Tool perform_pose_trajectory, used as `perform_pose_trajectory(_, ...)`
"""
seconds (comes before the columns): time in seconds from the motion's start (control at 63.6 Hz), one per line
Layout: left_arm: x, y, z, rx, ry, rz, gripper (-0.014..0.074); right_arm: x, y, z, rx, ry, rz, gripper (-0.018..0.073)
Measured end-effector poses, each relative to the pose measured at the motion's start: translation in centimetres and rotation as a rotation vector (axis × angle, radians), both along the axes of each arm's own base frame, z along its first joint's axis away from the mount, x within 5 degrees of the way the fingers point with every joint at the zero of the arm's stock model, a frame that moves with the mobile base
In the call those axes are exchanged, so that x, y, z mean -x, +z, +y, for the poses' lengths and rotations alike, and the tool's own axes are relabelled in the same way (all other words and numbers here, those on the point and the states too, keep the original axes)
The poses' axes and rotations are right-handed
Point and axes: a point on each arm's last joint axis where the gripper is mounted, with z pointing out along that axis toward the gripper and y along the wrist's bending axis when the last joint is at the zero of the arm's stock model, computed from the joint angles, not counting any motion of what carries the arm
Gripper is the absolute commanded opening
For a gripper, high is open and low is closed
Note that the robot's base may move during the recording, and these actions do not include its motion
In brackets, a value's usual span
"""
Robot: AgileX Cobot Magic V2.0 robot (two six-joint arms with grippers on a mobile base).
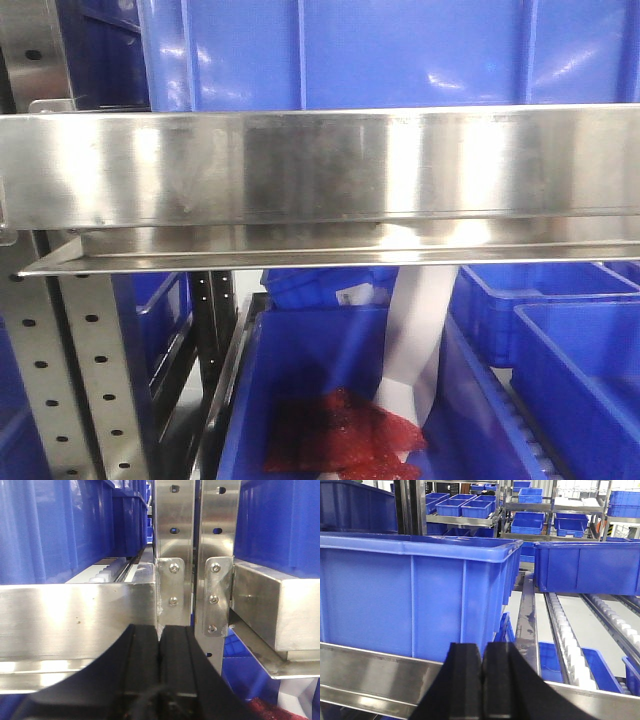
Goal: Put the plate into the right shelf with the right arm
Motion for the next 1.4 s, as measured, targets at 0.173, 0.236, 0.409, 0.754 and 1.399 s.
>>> perform_pose_trajectory(0.173,0.0,0.0,0.0,0.0,0.0,0.0,-0.0047,-0.1,-0.3,0.0,0.034,-0.019,0.007,0.0055)
perform_pose_trajectory(0.236,0.0,0.0,0.0,0.0,0.0,0.0,-0.0047,-0.2,-0.9,0.2,0.06,-0.034,0.023,0.0055)
perform_pose_trajectory(0.409,0.0,0.0,0.0,0.0,0.0,0.0,-0.0047,-1.0,-4.0,0.6,0.097,-0.088,0.062,0.0055)
perform_pose_trajectory(0.754,0.0,0.0,0.0,0.0,0.0,0.0,-0.0047,-2.7,-12.0,0.4,0.036,-0.196,0.048,0.0055)
perform_pose_trajectory(1.399,0.0,0.0,0.0,0.0,0.0,0.0,-0.0047,-2.8,-12.2,0.4,0.019,-0.2,0.015,0.0055)
